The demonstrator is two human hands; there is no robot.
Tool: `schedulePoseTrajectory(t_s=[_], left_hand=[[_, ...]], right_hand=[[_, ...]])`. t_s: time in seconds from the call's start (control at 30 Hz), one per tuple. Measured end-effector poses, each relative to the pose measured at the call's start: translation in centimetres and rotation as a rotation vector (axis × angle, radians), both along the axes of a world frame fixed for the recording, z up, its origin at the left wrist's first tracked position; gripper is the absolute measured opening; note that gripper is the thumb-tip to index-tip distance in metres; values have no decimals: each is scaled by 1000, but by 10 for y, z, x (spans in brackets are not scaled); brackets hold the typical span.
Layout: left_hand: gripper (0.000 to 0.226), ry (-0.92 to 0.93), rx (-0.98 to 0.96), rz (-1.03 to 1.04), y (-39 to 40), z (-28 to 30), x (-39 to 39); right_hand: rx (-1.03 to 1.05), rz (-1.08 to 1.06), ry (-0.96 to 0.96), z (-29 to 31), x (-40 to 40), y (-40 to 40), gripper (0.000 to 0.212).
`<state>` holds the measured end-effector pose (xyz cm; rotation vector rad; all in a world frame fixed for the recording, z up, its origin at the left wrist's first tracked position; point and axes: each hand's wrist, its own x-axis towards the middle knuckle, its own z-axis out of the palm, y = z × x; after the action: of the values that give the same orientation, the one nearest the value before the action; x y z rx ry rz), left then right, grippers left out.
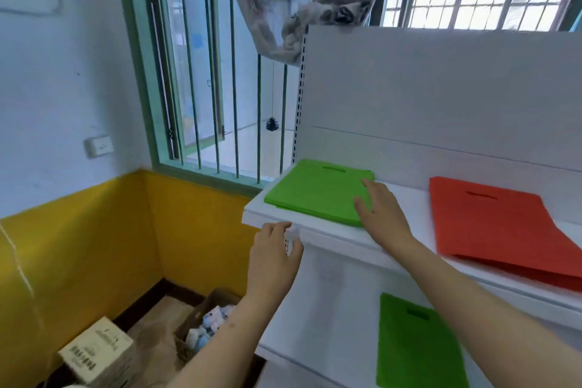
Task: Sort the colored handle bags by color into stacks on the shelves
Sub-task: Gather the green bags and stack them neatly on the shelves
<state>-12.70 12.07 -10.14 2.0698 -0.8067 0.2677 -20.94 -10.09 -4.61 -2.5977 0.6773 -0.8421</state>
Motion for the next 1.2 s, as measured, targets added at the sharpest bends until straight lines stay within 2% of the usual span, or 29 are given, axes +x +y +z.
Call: schedulePoseTrajectory(t_s=[0.17,0.37,0.47,0.57,0.7,0.8,0.97,1.03,1.1,1.2], left_hand=[[47,-40,41,122,-53,24,53],[81,14,355,219,-113,25,116],[88,12,512,248,-126,17,130],[88,-16,531,249,-128,10,130],[80,-54,529,265,-128,7,130],[67,-82,482,277,-128,6,130],[44,-158,387,230,-125,3,129],[45,-169,241,208,-125,5,128],[48,-121,12,190,-122,11,125],[44,176,-343,-5,-116,30,115]], right_hand=[[86,-108,63,-1,43,-71,65],[218,-205,170,0,96,-142,77],[164,-302,284,-13,115,-164,82],[99,-323,348,-33,126,-174,71],[-18,-311,295,-41,130,-183,52],[-117,-263,208,-43,134,-186,39],[23,-73,22,-34,135,-182,30],[50,-29,-54,-27,134,-174,28],[49,5,-117,-18,135,-165,26],[148,67,-248,-2,138,-152,25]])
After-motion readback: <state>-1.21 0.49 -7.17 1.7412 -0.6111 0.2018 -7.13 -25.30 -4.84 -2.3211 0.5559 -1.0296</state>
